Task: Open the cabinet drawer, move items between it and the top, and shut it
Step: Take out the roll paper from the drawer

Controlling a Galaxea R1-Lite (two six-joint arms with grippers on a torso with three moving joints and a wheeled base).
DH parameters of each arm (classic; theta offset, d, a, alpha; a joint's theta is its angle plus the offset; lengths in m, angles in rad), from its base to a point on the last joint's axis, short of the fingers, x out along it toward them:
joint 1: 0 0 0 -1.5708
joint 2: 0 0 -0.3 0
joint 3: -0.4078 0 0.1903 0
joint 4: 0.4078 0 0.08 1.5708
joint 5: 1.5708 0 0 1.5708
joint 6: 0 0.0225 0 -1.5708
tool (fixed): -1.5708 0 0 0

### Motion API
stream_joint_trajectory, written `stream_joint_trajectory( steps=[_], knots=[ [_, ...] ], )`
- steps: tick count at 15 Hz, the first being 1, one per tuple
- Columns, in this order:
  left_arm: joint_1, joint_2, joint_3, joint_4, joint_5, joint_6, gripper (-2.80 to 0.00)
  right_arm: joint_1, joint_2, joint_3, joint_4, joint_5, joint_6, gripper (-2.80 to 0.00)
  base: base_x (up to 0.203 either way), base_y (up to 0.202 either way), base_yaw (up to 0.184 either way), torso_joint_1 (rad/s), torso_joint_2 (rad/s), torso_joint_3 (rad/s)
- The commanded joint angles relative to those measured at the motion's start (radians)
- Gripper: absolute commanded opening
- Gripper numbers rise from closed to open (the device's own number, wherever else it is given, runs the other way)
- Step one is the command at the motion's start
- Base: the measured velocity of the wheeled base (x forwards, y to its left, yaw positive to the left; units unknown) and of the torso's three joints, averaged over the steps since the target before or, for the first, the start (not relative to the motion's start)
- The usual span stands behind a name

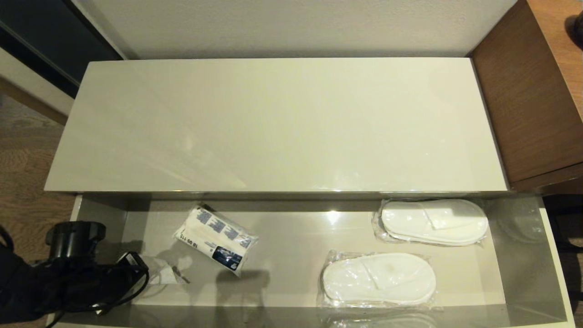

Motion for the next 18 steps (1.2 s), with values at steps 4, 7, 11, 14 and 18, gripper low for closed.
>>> stream_joint_trajectory(
  steps=[4,7,11,14,18],
  knots=[
    [-0.006,-0.017,0.010,-0.006,-0.014,-0.006,-2.80,0.000,0.002,0.000,0.001,0.000,0.000,-2.80,0.000,0.000,0.000,0.000,0.00,0.000],
    [-0.006,-0.011,0.005,-0.005,-0.015,-0.007,-2.80,0.000,0.000,0.000,-0.001,0.000,0.000,-2.80,0.000,0.000,0.000,0.000,0.00,0.000],
    [-0.006,0.008,-0.006,0.003,-0.016,0.001,-2.80,0.000,0.000,0.000,0.000,0.000,0.000,-2.80,0.000,0.000,0.000,0.000,0.00,0.000],
    [-0.006,0.008,-0.003,0.002,-0.010,0.003,-2.80,0.000,0.002,0.000,-0.001,0.000,0.000,-2.80,0.000,0.000,0.000,0.000,0.00,0.000],
    [-0.006,0.005,-0.004,-0.007,-0.014,0.000,0.00,0.000,0.002,0.000,0.001,0.000,0.000,-2.80,0.000,0.000,0.000,0.000,0.00,0.000]
  ],
)
